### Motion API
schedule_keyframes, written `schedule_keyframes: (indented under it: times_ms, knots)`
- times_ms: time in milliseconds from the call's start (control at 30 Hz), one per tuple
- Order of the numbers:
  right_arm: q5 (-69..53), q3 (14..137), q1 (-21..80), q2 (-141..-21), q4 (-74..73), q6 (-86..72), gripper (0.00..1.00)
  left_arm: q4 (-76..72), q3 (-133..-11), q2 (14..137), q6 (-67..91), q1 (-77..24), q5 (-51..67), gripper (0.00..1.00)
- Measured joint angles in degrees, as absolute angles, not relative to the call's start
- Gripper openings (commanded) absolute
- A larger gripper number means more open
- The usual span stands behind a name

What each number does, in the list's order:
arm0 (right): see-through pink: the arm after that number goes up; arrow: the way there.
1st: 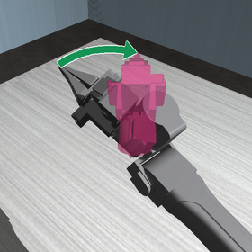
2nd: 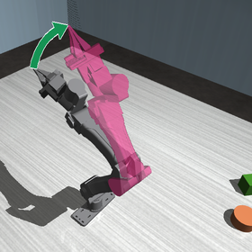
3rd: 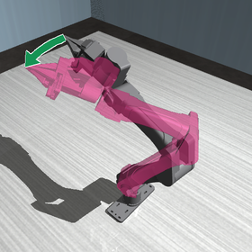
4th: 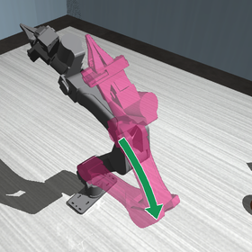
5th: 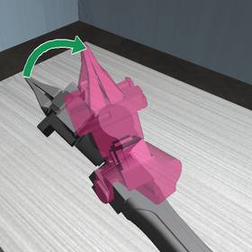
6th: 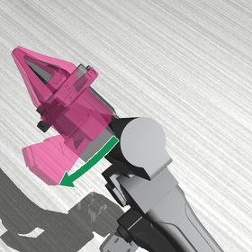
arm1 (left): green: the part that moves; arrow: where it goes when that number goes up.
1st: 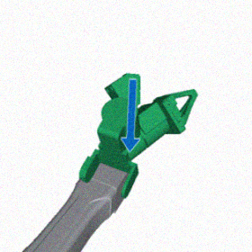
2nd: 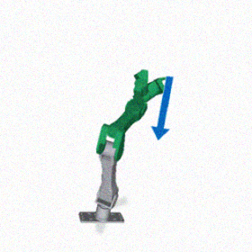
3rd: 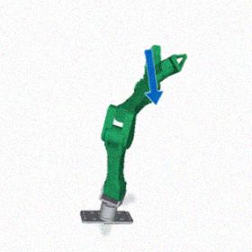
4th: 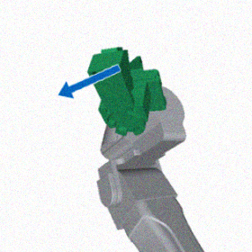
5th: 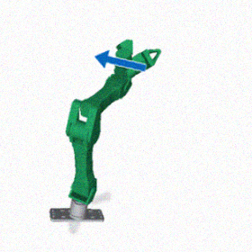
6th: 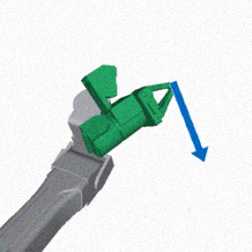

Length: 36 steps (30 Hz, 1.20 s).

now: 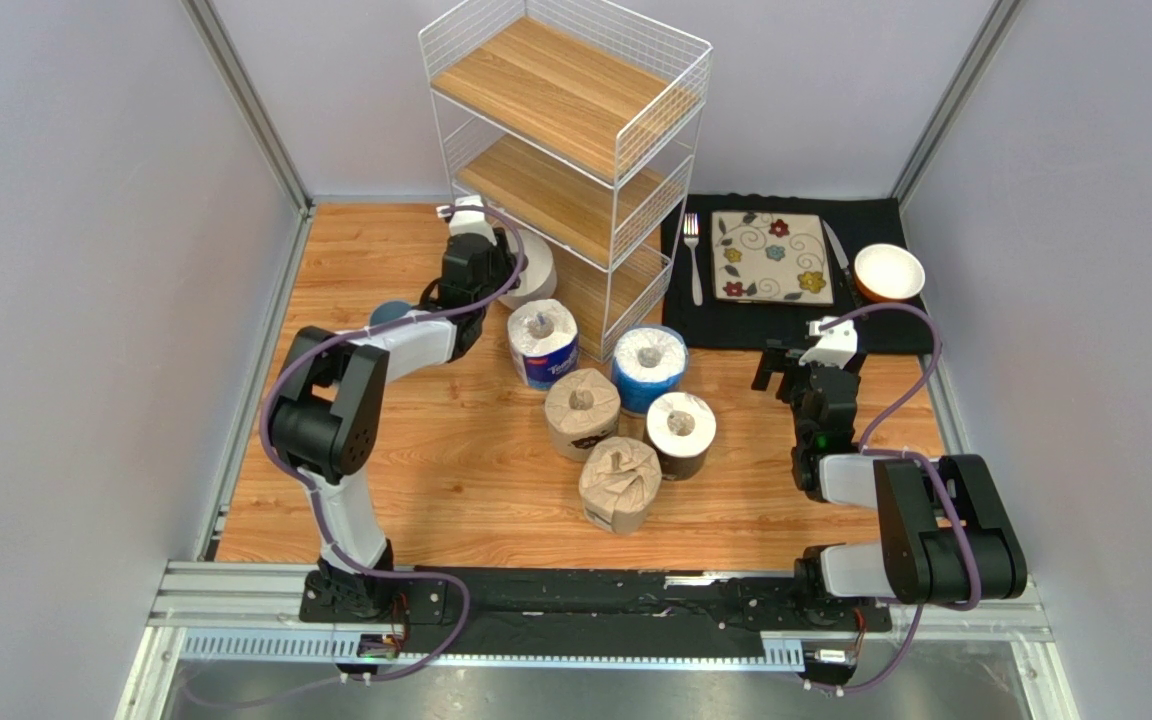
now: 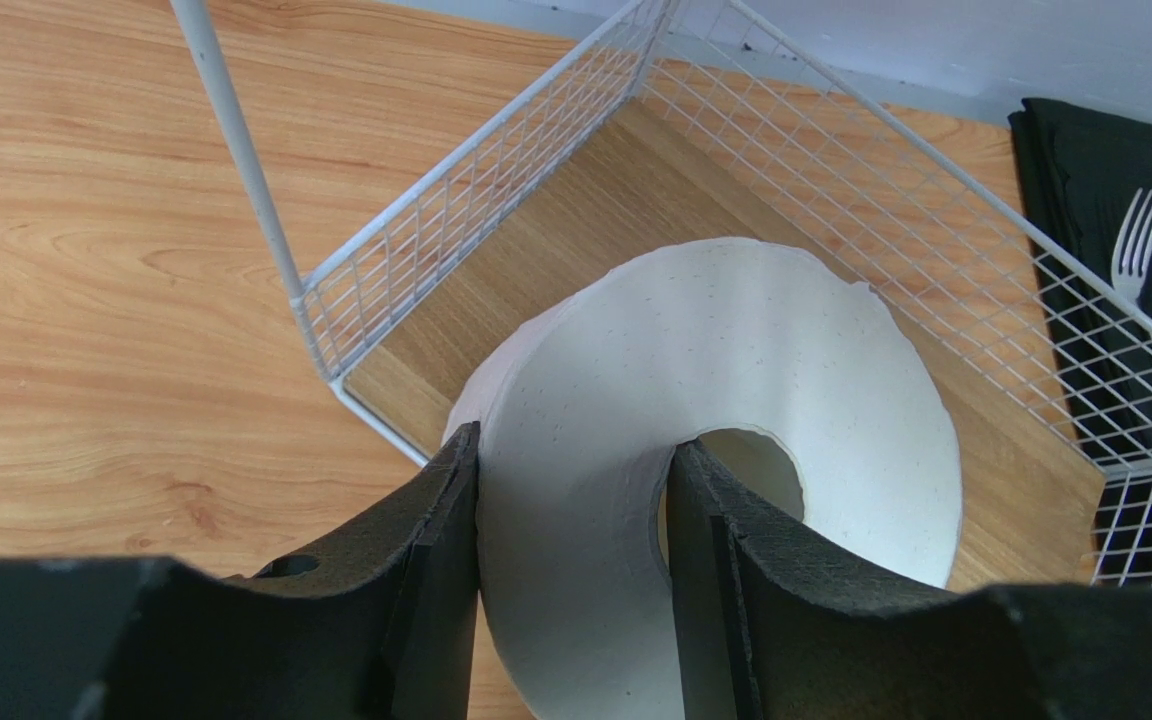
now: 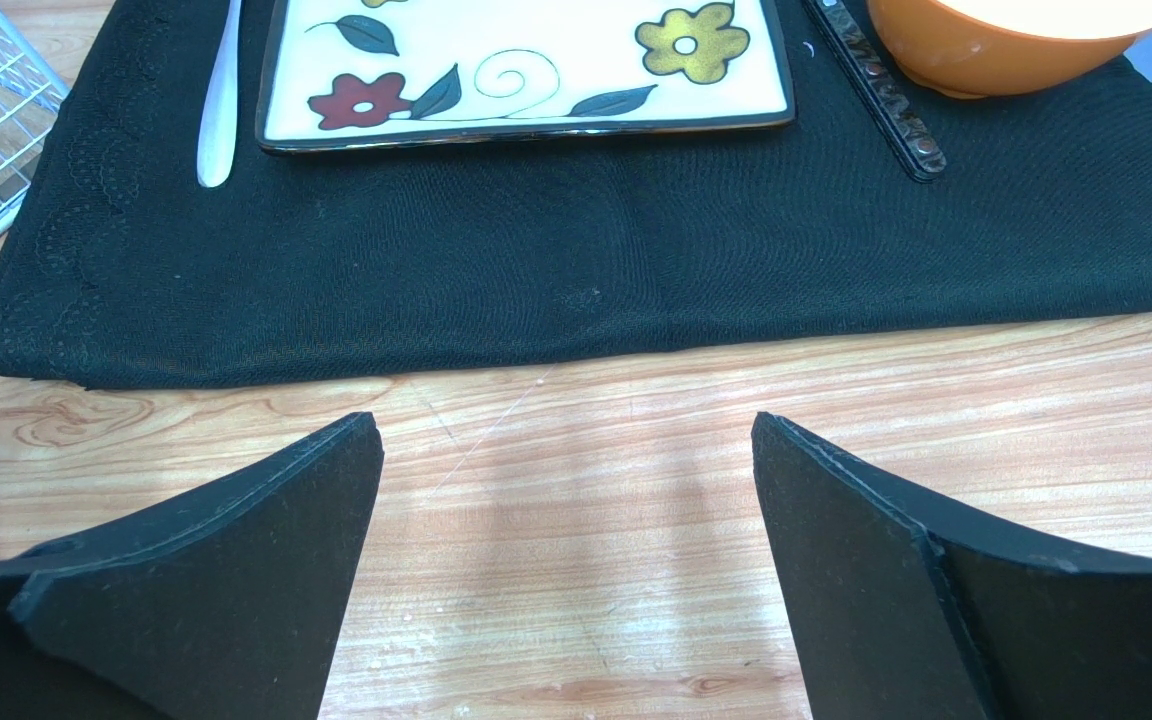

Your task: Place and organize the paper towels onto the shelf

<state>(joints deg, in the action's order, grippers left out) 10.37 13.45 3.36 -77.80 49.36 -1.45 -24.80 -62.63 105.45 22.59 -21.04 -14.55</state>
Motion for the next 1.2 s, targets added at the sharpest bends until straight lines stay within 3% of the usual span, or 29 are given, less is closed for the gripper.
schedule_keyframes:
  times_ms: [200,433,633,967,1200]
  knots:
    - [10.37,13.45,3.36,-77.80,49.36,-1.45,0.99,-25.52,-63.88,106.91,24.08,-21.04,-14.74,0.38]
    - [10.37,13.45,3.36,-77.80,49.36,-1.48,0.99,-26.02,-65.10,108.27,26.33,-21.10,-14.11,0.58]
    - [10.37,13.45,3.36,-77.80,49.36,-1.48,0.99,-26.72,-65.10,108.27,28.05,-21.19,-13.93,0.69]
    - [10.37,13.45,3.36,-77.80,49.36,-1.45,0.99,-27.64,-63.55,107.53,30.24,-21.26,-13.54,0.74]
    - [10.37,13.45,3.36,-77.80,49.36,-1.45,0.99,-28.40,-53.56,96.99,32.62,-21.26,-14.22,0.80]
